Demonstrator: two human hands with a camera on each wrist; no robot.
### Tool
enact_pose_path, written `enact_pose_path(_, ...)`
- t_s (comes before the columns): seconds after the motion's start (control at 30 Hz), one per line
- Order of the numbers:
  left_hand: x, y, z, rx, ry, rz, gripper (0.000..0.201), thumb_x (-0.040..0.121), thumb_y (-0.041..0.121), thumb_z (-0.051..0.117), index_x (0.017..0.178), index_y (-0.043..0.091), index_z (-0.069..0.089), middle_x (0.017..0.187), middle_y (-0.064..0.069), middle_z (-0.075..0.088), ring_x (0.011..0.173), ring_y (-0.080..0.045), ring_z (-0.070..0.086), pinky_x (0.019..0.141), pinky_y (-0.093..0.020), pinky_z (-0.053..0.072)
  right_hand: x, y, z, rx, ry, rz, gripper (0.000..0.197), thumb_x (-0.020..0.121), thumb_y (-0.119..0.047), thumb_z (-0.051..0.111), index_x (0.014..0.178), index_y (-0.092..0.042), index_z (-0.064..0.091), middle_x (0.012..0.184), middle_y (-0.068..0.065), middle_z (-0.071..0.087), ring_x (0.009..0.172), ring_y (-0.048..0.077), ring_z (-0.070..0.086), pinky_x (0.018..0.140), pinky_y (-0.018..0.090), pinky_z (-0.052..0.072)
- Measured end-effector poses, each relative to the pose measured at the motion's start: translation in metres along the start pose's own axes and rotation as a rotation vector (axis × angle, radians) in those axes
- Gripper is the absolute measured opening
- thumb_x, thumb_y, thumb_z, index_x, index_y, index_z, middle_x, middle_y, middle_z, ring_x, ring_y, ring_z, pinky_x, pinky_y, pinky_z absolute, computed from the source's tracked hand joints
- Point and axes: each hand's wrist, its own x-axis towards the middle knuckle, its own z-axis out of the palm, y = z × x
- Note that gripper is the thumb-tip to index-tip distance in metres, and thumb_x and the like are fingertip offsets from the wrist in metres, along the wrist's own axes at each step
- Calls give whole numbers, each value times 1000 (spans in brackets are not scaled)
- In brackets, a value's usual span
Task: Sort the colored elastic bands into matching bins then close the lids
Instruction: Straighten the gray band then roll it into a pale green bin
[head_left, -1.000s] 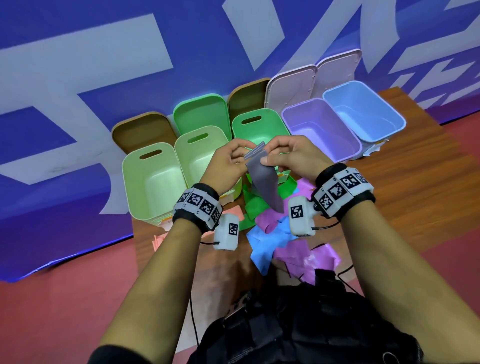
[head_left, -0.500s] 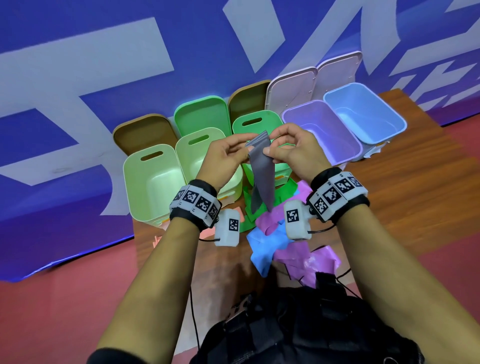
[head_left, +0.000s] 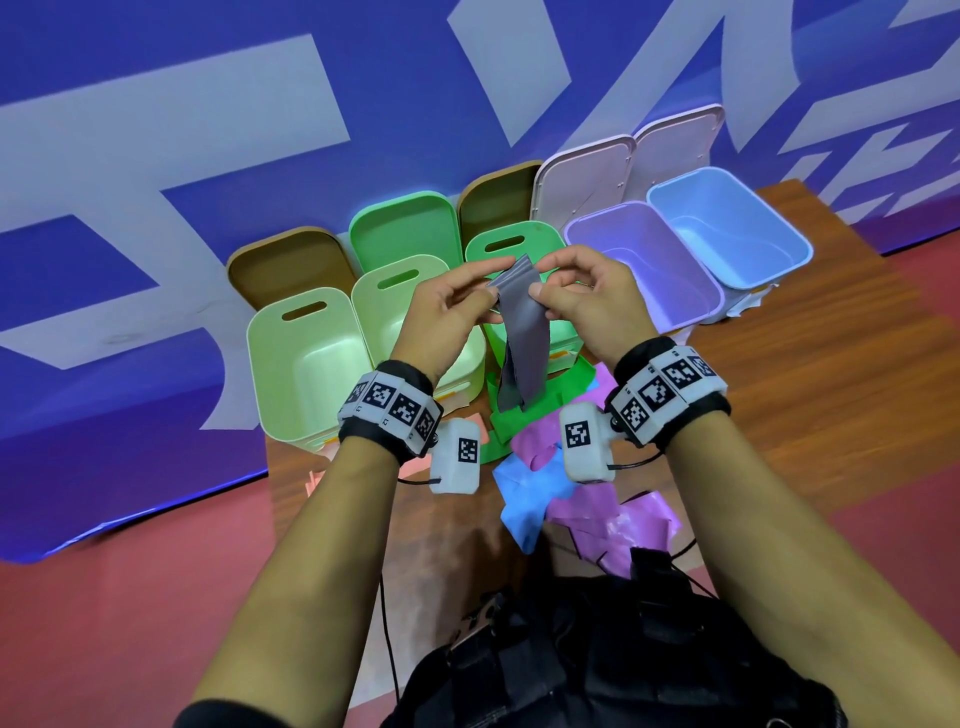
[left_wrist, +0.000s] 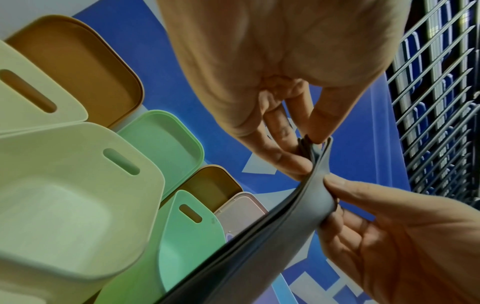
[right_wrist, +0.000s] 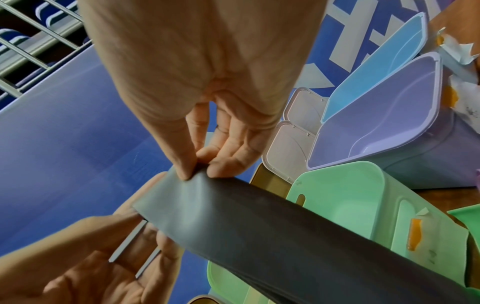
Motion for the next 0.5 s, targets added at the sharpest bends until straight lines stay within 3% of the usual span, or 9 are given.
enact_pose_path(0.13, 1, 4, 0, -17, -14, -21, 38, 91, 1, 46, 118, 12, 70, 103, -7, 69, 91, -19, 61, 81, -33, 55, 1, -1, 0, 12, 12, -6, 14, 87, -7, 72, 98, -12, 65, 73, 3, 58, 67, 13, 58, 70, 28, 56)
enact_pose_path(0.27, 1, 5, 3, -42, -11, -1, 25, 96, 4, 56, 118, 6, 68, 103, -12, 71, 92, -18, 65, 85, -37, 57, 1, -2, 1, 13, 21, -17, 15, 86, -8, 73, 91, -17, 63, 71, 0, 58, 68, 13, 58, 66, 27, 55)
enact_pose_path(0.4, 3, 2, 4, -22, -3, 34, 28, 91, -1, 64, 120, 2, 65, 96, -17, 69, 85, -16, 65, 81, -31, 58, 1, -1, 1, 0, 36, -62, 17, 83, -7, 75, 86, -19, 64, 70, 0, 58, 65, 12, 57, 62, 26, 52)
enact_pose_path(0.5, 5, -1, 3, 4, -7, 43, 28, 91, -1, 64, 119, 6, 66, 96, -22, 69, 84, -19, 64, 81, -33, 57, 2, 0, -1, -17, 49, -89, 18, 81, -7, 77, 83, -21, 65, 73, -1, 61, 67, 13, 59, 63, 28, 53)
